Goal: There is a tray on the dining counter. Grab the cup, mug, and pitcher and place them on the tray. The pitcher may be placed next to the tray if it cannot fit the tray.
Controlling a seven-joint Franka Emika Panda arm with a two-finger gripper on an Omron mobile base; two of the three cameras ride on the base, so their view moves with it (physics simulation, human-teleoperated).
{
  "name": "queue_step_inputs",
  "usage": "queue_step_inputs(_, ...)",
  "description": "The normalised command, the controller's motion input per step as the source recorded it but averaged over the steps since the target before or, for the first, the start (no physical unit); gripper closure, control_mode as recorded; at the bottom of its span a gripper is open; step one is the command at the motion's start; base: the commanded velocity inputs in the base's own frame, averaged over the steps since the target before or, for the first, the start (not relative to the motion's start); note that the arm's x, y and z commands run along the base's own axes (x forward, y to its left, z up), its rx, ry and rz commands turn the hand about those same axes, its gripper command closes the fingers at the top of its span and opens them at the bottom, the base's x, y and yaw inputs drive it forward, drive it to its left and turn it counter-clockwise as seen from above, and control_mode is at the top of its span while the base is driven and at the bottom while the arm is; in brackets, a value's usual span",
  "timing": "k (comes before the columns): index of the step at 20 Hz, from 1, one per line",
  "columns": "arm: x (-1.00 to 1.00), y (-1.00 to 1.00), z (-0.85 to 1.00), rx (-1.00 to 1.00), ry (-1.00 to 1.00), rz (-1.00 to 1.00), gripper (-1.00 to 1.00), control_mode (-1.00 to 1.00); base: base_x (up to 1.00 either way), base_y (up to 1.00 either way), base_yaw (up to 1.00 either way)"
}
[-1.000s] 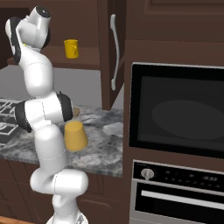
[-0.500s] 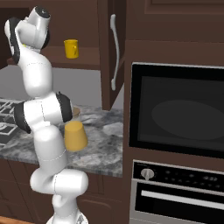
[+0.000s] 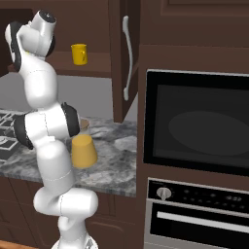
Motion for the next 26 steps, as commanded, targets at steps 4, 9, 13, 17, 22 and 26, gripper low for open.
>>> queue_step_inputs(4, 0.00, 0.00, 0.00, 0.00, 0.00, 0.00, -1.00, -1.00, 0.00, 0.00, 0.00)
queue_step_inputs(9, 0.00, 0.00, 0.00, 0.00, 0.00, 0.00, 1.00, -1.00, 0.00, 0.00, 0.00)
queue_step_inputs(13, 0.00, 0.00, 0.00, 0.00, 0.00, 0.00, 1.00, -1.00, 0.00, 0.00, 0.00)
queue_step_inputs(17, 0.00, 0.00, 0.00, 0.00, 0.00, 0.00, 1.00, -1.00, 0.00, 0.00, 0.00)
queue_step_inputs(22, 0.00, -0.07, 0.00, 0.00, 0.00, 0.00, 1.00, -1.00, 0.00, 0.00, 0.00)
queue_step_inputs(26, -0.33, -0.29, -0.11, 0.02, -0.09, 0.00, 1.00, -1.00, 0.00, 0.00, 0.00)
